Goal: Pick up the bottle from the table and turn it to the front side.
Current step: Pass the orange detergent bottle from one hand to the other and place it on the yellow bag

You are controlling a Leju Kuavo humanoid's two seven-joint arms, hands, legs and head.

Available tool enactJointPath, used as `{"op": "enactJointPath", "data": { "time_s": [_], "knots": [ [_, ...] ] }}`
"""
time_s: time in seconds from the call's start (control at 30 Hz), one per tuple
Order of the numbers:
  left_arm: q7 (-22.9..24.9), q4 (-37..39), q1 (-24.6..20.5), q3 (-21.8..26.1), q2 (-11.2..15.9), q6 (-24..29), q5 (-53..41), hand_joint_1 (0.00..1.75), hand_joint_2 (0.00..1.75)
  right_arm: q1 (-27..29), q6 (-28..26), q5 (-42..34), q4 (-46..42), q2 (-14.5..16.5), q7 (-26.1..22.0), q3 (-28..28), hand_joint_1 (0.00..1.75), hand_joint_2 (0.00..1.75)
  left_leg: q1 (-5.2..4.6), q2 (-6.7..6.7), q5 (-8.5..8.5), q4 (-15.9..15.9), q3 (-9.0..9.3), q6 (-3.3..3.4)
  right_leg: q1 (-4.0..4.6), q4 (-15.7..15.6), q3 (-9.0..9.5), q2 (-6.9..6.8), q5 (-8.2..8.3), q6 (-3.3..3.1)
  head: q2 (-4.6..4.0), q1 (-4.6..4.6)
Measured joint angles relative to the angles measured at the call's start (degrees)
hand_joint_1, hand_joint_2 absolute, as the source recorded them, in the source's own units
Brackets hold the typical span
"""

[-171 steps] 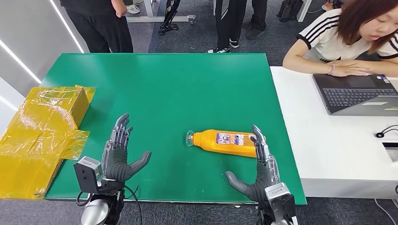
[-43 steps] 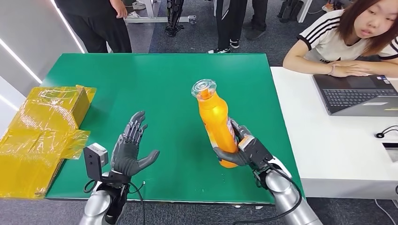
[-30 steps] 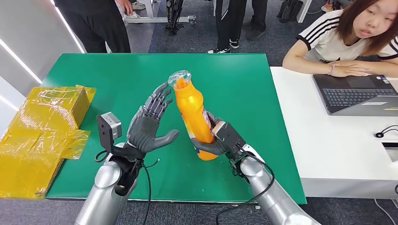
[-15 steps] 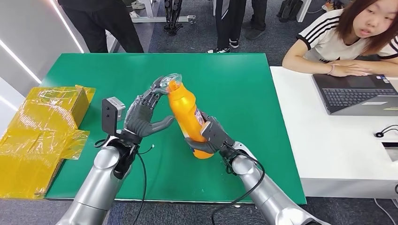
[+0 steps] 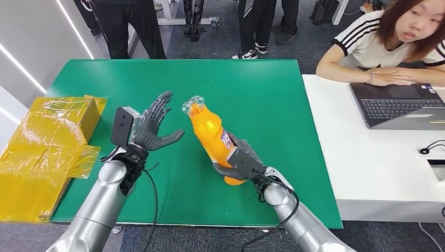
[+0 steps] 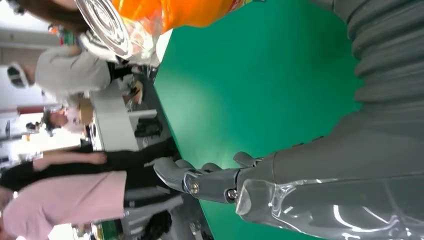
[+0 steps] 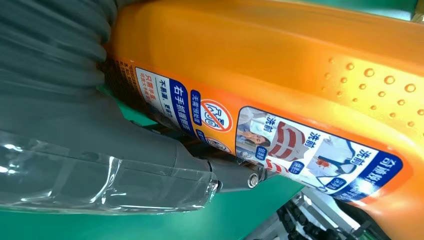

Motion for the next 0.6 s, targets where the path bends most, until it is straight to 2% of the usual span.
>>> {"op": "enactJointPath", "data": {
  "time_s": [0.17,0.33,0.6],
  "knots": [
    [2.83,0.78,-1.83,-0.3,-1.04,-6.39,4.98,0.0,1.75,-0.07,-0.43,-0.1,0.48,-0.07,-0.38,0.43,1.75,1.75,0.0,-0.02,0.0,0.01,-0.01,0.0,0.0,0.0,0.01,-0.02,0.0,0.0,0.0,0.01],
    [4.71,0.63,-3.33,-1.63,-2.14,-4.72,5.57,0.0,1.75,-0.15,-1.85,0.74,0.7,-0.04,-1.13,0.8,1.75,1.75,-0.01,0.0,0.0,0.01,-0.02,0.0,-0.01,0.0,0.01,-0.01,0.0,0.0,0.0,0.0],
    [4.53,0.76,-3.71,-2.14,-2.56,-4.35,7.41,0.0,1.75,-0.16,-2.23,1.28,0.71,-0.04,-1.15,0.92,1.75,1.75,0.0,0.0,0.0,0.0,-0.01,0.0,0.0,0.0,0.0,0.0,0.0,0.0,0.0,0.0]
  ]
}}
